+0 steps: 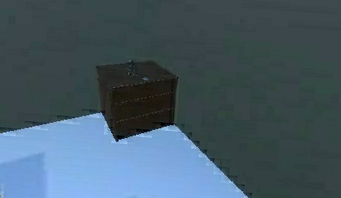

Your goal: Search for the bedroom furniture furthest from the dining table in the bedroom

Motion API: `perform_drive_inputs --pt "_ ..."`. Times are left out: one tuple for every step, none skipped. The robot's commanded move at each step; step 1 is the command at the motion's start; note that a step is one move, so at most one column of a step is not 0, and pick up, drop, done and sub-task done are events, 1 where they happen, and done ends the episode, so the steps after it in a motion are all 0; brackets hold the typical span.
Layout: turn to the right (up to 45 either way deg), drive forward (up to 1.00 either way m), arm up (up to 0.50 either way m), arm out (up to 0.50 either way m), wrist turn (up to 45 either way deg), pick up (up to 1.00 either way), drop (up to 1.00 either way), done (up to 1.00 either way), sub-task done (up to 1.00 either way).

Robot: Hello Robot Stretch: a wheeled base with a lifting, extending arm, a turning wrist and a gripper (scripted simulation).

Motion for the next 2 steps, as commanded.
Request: perform_drive_inputs --pt "0.0 0.4 0.0 0.0 0.0 0.0 0.0 0.0 0.0" --pt "-42.0 0.0 0.0 0.0 0.0 0.0 0.0 0.0 0.0"
